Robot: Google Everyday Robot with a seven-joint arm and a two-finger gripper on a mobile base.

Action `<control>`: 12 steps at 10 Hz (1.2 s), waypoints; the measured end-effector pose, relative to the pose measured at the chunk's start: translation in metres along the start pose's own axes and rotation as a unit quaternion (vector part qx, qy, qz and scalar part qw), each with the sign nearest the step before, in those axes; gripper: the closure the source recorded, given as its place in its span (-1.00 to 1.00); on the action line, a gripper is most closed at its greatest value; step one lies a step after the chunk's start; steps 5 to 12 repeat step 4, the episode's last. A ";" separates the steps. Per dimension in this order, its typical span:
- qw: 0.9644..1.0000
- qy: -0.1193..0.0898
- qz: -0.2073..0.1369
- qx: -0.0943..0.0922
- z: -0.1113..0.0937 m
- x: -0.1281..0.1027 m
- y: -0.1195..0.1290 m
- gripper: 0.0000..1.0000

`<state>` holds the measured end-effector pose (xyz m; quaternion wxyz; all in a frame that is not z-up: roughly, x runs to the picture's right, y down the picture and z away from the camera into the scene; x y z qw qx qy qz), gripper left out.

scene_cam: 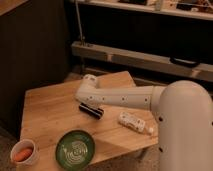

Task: Push the eraser across the table

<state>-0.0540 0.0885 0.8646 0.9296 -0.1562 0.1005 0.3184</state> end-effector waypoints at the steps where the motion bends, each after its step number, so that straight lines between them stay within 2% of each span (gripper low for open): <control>1: 1.000 -0.002 -0.001 0.004 0.001 -0.003 0.000 0.70; 3: 1.000 -0.010 0.001 0.010 0.002 -0.009 -0.004 0.68; 4: 1.000 -0.015 0.005 0.008 0.001 -0.013 -0.006 0.60; 12: 1.000 -0.015 0.005 0.008 0.001 -0.013 -0.006 0.60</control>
